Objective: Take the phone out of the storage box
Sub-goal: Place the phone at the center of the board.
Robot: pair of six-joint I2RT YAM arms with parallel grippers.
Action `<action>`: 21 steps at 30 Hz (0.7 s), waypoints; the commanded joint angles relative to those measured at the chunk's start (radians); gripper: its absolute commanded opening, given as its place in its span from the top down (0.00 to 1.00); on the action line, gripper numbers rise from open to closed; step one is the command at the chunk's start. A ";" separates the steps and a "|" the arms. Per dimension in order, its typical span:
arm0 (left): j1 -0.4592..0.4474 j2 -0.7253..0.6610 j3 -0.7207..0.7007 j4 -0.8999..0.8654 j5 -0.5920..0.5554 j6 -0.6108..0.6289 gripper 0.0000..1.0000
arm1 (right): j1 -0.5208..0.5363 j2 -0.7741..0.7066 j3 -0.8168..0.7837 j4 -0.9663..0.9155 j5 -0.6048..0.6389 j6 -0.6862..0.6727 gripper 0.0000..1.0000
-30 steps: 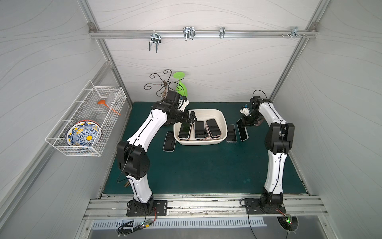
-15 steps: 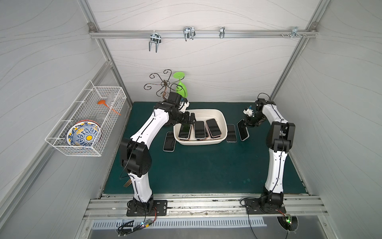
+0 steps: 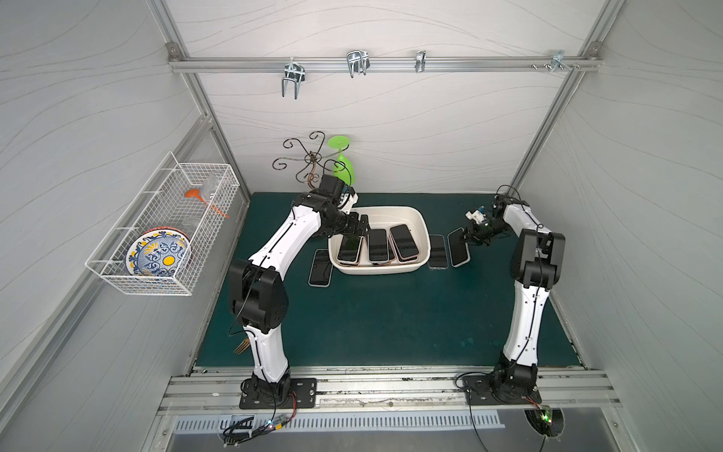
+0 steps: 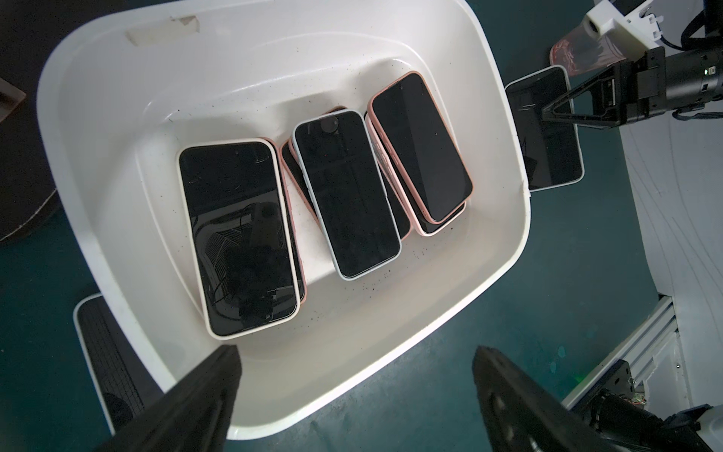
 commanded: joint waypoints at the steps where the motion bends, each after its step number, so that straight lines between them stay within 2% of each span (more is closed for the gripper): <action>1: 0.002 0.014 -0.003 0.002 -0.015 0.000 0.03 | 0.019 0.045 -0.036 0.018 0.030 0.008 0.89; 9: 0.002 0.010 -0.016 0.001 -0.012 -0.006 0.03 | 0.020 0.032 -0.041 0.004 0.063 0.005 0.60; 20: 0.000 0.000 -0.029 0.001 -0.024 -0.007 0.03 | 0.010 -0.032 -0.030 -0.004 0.209 0.047 0.33; 21: 0.000 0.000 -0.031 0.002 -0.024 -0.008 0.03 | 0.009 -0.040 -0.029 -0.007 0.229 0.054 0.28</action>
